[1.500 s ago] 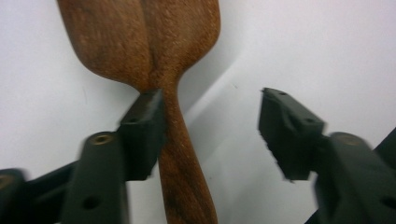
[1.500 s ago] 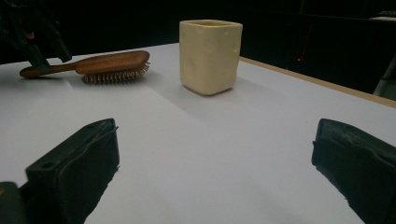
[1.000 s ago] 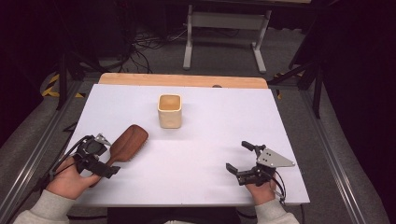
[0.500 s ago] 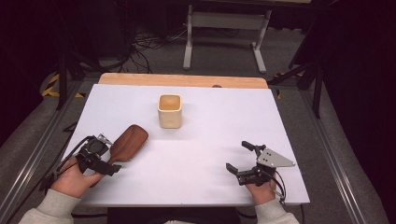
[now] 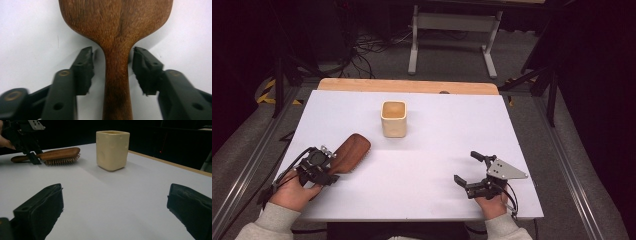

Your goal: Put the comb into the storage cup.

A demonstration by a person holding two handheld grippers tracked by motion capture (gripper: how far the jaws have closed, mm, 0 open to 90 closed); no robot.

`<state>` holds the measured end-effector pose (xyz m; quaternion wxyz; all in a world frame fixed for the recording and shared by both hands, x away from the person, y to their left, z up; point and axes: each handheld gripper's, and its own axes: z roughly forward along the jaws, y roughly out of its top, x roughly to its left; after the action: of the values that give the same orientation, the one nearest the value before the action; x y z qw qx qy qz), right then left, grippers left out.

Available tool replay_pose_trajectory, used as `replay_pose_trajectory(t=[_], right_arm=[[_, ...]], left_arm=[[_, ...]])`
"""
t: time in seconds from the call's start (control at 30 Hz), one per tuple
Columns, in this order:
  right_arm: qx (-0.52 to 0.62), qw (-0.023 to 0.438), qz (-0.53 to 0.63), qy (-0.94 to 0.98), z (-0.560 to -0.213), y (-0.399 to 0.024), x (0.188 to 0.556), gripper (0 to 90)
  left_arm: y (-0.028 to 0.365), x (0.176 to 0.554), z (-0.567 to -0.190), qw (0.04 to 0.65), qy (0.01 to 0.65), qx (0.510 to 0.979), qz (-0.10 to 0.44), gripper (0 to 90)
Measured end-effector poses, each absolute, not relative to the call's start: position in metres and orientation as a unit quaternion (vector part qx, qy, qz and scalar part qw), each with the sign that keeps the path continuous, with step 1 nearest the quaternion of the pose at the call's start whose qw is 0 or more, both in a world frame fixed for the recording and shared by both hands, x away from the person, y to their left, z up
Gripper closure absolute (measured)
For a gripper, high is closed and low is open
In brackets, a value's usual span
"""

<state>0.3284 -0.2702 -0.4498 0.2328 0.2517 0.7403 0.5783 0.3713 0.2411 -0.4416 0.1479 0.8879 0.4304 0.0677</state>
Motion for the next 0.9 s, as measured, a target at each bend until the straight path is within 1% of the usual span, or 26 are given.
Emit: replay_pose_trajectory(t=[0.03,0.07,0.1,0.17,0.43,0.53,0.6,0.9], right_arm=[[0.252,0.233,0.578,0.74,-0.4499,-0.2702,0.3285,1.2],[0.252,0.233,0.578,0.74,-0.4499,-0.2702,0.3285,1.2],[0.252,0.233,0.578,0.74,-0.4499,-0.2702,0.3285,1.2],[0.252,0.233,0.578,0.74,-0.4499,-0.2702,0.3285,1.2],[0.251,0.232,0.579,0.741,-0.4499,-0.2702,0.3284,1.2],[0.251,0.233,0.578,0.74,-0.4499,-0.27,0.3282,1.3],[0.251,0.232,0.578,0.741,-0.4499,-0.27,0.3283,1.2],[0.251,0.233,0.578,0.74,-0.4499,-0.2699,0.3284,1.3]], left_arm=[[0.2406,0.3716,-0.4412,0.147,0.43,0.888,0.071,57.7],[0.2398,0.3717,-0.4409,0.147,0.429,0.889,0.067,57.7],[0.2391,0.3725,-0.4407,0.148,0.427,0.89,0.061,65.7],[0.2387,0.3729,-0.4405,0.147,0.429,0.889,0.061,70.6],[0.241,0.3752,-0.4401,0.149,0.44,0.884,0.045,72.7],[0.244,0.3757,-0.4401,0.157,0.436,0.885,0.044,73.0],[0.246,0.3748,-0.4406,0.169,0.44,0.881,0.033,73.1],[0.2453,0.3724,-0.439,0.176,0.428,0.886,0.037,73.2]])
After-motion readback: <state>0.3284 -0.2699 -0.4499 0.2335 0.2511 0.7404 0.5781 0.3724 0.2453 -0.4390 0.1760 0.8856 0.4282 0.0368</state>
